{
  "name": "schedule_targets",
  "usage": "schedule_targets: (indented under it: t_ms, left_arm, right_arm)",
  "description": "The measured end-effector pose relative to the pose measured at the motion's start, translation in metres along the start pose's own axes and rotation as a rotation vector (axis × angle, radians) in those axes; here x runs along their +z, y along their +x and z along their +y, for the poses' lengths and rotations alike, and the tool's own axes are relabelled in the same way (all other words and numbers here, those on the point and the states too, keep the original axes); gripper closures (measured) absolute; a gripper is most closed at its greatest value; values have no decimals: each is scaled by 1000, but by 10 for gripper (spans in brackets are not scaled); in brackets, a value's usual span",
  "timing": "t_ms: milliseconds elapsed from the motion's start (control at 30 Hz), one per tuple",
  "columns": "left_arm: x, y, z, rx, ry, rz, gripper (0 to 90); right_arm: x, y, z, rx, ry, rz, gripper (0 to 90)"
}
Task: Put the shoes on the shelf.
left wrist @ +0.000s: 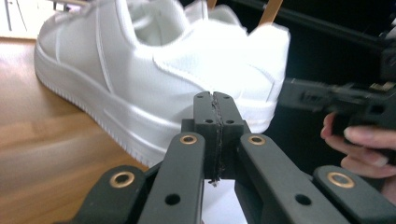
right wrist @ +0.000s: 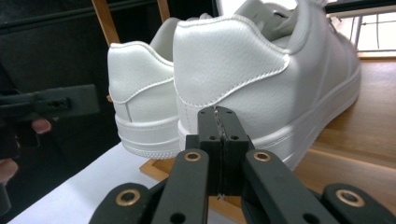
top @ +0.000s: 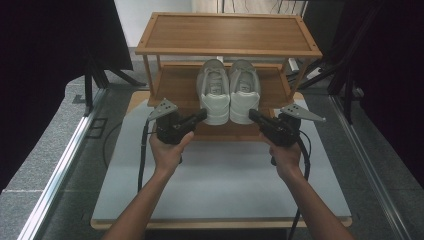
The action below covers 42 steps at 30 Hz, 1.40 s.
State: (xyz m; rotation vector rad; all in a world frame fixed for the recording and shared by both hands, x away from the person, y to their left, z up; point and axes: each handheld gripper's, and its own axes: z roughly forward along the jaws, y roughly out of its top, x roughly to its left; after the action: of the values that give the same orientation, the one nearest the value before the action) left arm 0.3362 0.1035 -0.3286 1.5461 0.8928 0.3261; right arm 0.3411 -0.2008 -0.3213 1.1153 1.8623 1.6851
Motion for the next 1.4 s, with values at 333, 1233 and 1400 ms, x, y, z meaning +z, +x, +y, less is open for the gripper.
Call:
schedule_targets:
  t_ms: [333, 1233, 1400]
  left_arm:
    - [8, 5, -5, -38, 12, -4, 900]
    - [24, 24, 6, -126, 37, -23, 900]
    - [24, 24, 8, -116, 42, -18, 900]
  right_arm:
    - [0, -2, 1, 9, -6, 9, 899]
    - [0, -7, 1, 94, -2, 49, 898]
    - [0, -6, 2, 90, -6, 41, 898]
